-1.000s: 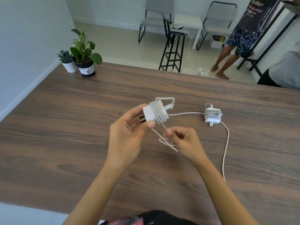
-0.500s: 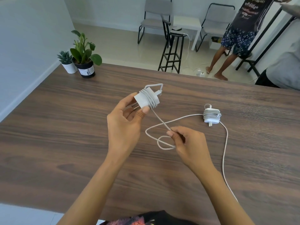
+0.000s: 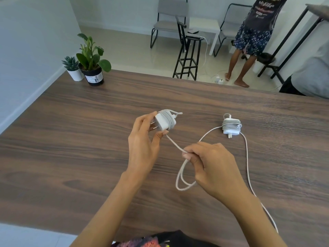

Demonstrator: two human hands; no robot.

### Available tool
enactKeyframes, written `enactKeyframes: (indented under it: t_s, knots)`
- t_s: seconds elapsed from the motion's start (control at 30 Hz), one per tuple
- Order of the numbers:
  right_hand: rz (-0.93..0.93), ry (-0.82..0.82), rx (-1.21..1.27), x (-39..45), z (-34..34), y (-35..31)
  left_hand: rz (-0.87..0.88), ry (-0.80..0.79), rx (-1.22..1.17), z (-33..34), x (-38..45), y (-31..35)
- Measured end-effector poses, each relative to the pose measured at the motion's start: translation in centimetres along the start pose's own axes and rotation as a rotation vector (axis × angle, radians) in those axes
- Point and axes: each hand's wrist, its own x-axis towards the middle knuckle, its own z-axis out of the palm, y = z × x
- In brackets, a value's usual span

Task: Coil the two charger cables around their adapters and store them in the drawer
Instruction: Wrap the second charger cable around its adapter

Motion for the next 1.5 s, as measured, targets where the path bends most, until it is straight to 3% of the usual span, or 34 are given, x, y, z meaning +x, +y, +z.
enactKeyframes:
  t_s: [0.17, 0.43, 0.6, 0.73, 0.87, 1.0, 1.13, 1.27, 1.4, 1.5]
  knots:
    - [-0.020, 0.076, 0.047, 0.8, -2.0, 0.6, 0.027, -0.071, -0.053, -0.3, -0.2, -0.5]
    - [-0.046, 0.072, -0.044, 4.3, -3.8, 1.6, 0.155, -0.453, -0.080, -0.6, -2.4, 0.7]
    - [-0.061, 0.040, -0.077, 5.8, -3.1, 2.9, 0.038, -0.532, -0.284, -1.9, -2.8, 2.5]
    - [-0.031, 0.046, 0.212, 6.1, -1.9, 3.7, -0.083, -0.525, -0.440, -3.1, -2.5, 3.5]
    - [0.215, -0.017, 0.743, 6.1, -1.2, 3.9, -0.106, -0.483, -0.552, -3.7, -2.9, 4.2]
    - [0.309, -0.106, 0.890, 4.8, 0.8, 4.2, -0.115, -0.427, -0.616, -3.9, -3.0, 4.8]
    - [0.331, -0.213, 0.888, 3.3, 1.6, 2.5, -0.120, -0.394, -0.655, -3.7, -2.7, 4.9]
    - [0.325, -0.157, 0.844, 2.5, 2.8, 1.7, -0.147, -0.324, -0.660, -3.5, -2.1, 5.0]
    - [0.405, -0.119, 0.771, 2.2, 3.2, 1.3, -0.166, -0.185, -0.527, -2.9, -0.9, 3.8]
    - [0.343, -0.077, 0.636, 1.5, 3.6, 0.4, -0.212, -0.089, -0.370, -1.7, 0.7, 2.0]
